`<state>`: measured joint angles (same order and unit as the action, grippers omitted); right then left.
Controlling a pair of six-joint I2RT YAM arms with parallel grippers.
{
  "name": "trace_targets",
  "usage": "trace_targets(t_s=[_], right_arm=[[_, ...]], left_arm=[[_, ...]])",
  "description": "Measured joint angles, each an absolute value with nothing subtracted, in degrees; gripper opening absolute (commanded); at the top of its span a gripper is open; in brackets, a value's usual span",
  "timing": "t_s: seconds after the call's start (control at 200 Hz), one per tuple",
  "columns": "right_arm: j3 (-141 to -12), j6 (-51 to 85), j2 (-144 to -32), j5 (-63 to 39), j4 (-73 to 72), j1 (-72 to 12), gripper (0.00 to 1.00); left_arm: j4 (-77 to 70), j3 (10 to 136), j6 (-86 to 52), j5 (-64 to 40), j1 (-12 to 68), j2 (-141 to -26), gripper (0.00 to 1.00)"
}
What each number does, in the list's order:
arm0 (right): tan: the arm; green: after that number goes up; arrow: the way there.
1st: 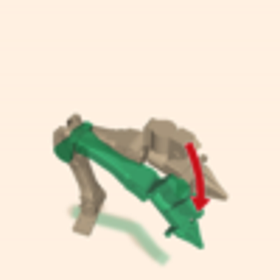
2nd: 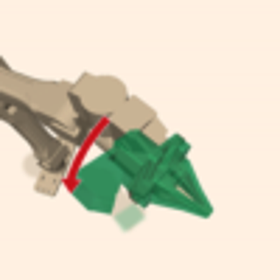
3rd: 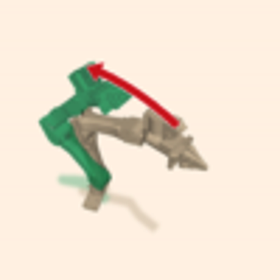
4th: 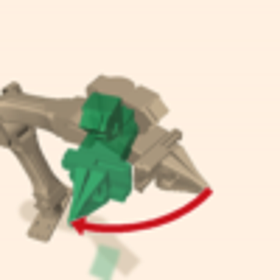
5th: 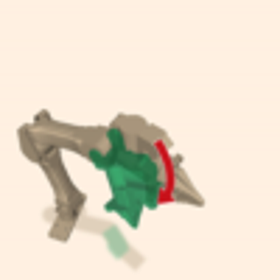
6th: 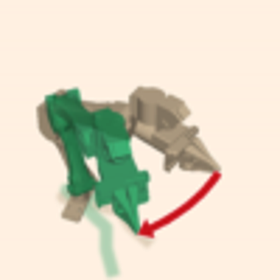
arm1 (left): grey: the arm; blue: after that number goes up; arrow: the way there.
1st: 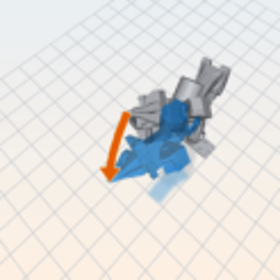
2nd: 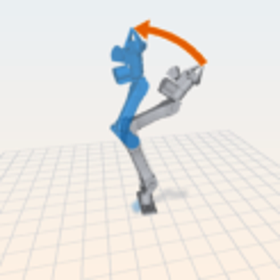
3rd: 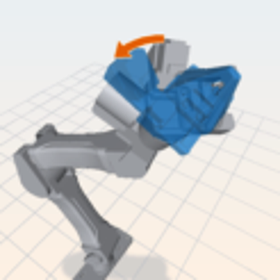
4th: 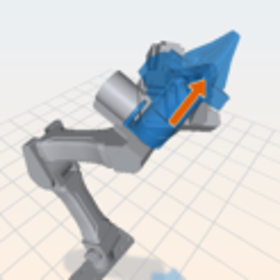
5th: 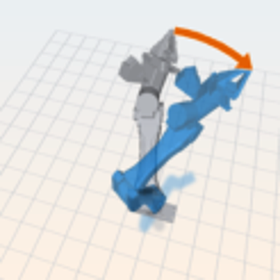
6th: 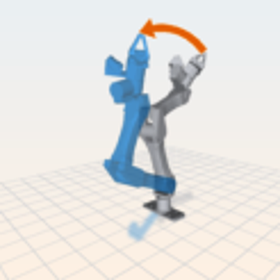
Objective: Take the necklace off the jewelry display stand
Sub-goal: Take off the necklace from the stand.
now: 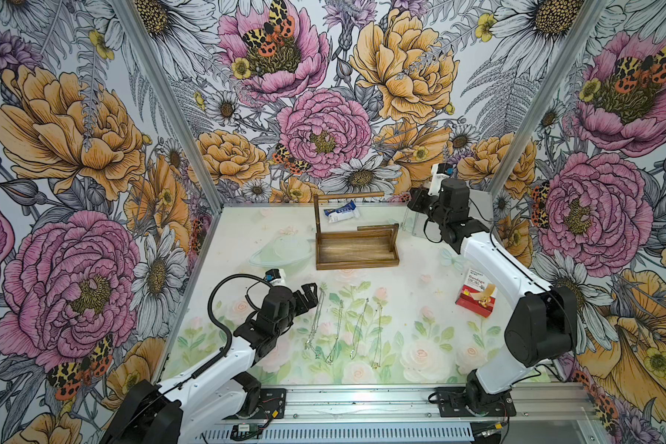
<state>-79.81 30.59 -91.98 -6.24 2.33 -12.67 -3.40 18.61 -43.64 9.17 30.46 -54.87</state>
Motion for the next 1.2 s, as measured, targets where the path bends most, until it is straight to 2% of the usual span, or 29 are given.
trace_targets(t_s=[0.395, 0.706, 0.896, 1.201], right_arm=[[-74.48, 30.59, -76.84, -5.85, 3.77, -12.67, 0.00], [-74.39, 30.28, -66.63, -9.98, 14.61, -12.84, 0.00], [-74.41, 28.99, -62.02, -12.62, 24.29, -15.86, 0.00], [-71.55, 28.47, -52.82, -14.06, 33.47, -23.27, 0.00]], left_arm=[[-5.41, 18.57, -43.59, 5.93, 29.04, -54.83, 0.99], [-7.68, 16.71, -45.08, -0.01, 26.00, -54.11, 0.98], [-8.60, 16.71, -45.10, -3.09, 26.20, -53.17, 0.99], [-4.49, 16.84, -41.47, 3.40, 38.87, -38.76, 0.99]])
